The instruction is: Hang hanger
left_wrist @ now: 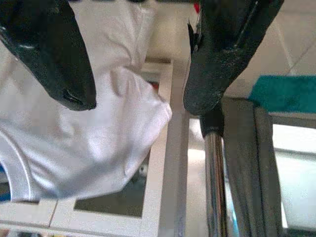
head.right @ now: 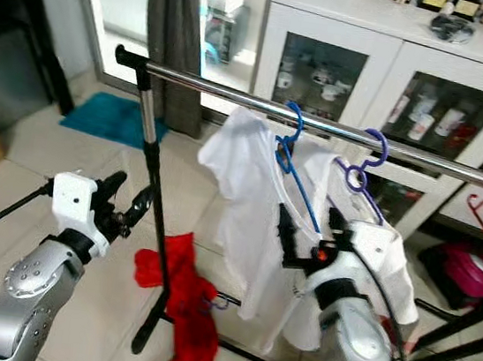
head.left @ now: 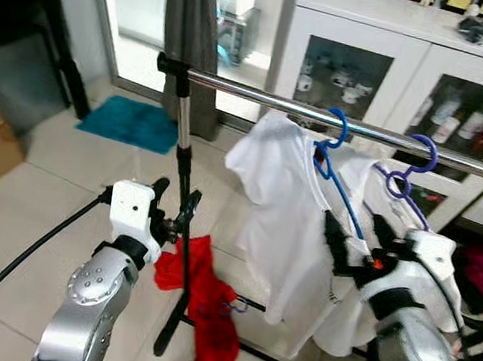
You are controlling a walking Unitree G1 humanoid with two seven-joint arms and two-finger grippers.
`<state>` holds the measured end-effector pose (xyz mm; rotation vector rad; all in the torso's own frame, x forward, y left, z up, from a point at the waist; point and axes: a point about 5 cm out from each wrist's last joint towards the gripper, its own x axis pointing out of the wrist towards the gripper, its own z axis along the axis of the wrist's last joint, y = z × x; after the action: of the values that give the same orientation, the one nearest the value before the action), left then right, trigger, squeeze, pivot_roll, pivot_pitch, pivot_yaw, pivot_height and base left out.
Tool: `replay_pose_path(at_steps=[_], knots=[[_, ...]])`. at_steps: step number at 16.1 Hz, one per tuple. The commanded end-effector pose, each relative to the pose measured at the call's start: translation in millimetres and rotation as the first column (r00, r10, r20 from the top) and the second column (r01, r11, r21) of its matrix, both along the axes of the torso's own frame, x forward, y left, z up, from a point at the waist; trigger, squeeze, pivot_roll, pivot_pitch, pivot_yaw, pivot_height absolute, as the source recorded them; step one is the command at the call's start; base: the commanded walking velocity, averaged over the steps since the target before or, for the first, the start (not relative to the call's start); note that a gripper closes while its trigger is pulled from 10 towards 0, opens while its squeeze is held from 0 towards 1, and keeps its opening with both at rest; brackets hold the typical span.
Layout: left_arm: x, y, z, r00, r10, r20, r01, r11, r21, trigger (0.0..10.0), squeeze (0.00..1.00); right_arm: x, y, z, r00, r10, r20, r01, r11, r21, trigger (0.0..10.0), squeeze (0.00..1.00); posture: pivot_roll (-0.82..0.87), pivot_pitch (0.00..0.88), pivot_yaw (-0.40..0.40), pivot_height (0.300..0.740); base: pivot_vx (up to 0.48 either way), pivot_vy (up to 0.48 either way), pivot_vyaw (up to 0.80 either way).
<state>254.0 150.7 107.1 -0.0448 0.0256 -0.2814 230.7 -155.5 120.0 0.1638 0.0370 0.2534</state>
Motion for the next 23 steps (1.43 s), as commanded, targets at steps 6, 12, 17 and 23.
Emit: replay_pose_path(at_steps=[6, 12, 17, 23], knots=[[-7.6, -5.7, 9, 0.999, 0.032, 0.017, -0.032, 0.999, 0.009, 10.0, 1.0, 12.8, 18.7, 12, 0.992, 0.128, 0.014, -0.129, 0.991, 0.024, 10.0, 1.0, -0.11, 0.0, -0.072, 0.74, 0.0, 0.0, 0.0], [-0.7, -0.4, 25, 0.998, -0.04, 0.043, 0.038, 0.998, 0.04, 10.0, 0.93, 15.5, 24.2, 22, 0.998, 0.061, 0.032, -0.063, 0.994, 0.092, 10.0, 1.0, -0.08, 0.0, -0.12, 0.74, 0.0, 0.0, 0.0], [17.0, 12.4, 24, 0.992, -0.124, 0.0, 0.123, 0.991, 0.06, 10.0, 0.81, 64.5, 23.2, 31, 0.996, 0.089, 0.01, -0.088, 0.993, -0.082, 10.0, 1.0, -0.06, 0.0, -0.093, 0.74, 0.0, 0.0, 0.0], [0.9, 9.2, 35, 0.885, -0.456, -0.092, 0.463, 0.882, 0.089, 10.0, 0.0, 103.0, -5.0, 41, 0.996, -0.025, -0.082, 0.008, 0.981, -0.196, 10.0, 1.0, -0.04, 0.0, -0.112, 0.74, 0.0, 0.0, 0.0]])
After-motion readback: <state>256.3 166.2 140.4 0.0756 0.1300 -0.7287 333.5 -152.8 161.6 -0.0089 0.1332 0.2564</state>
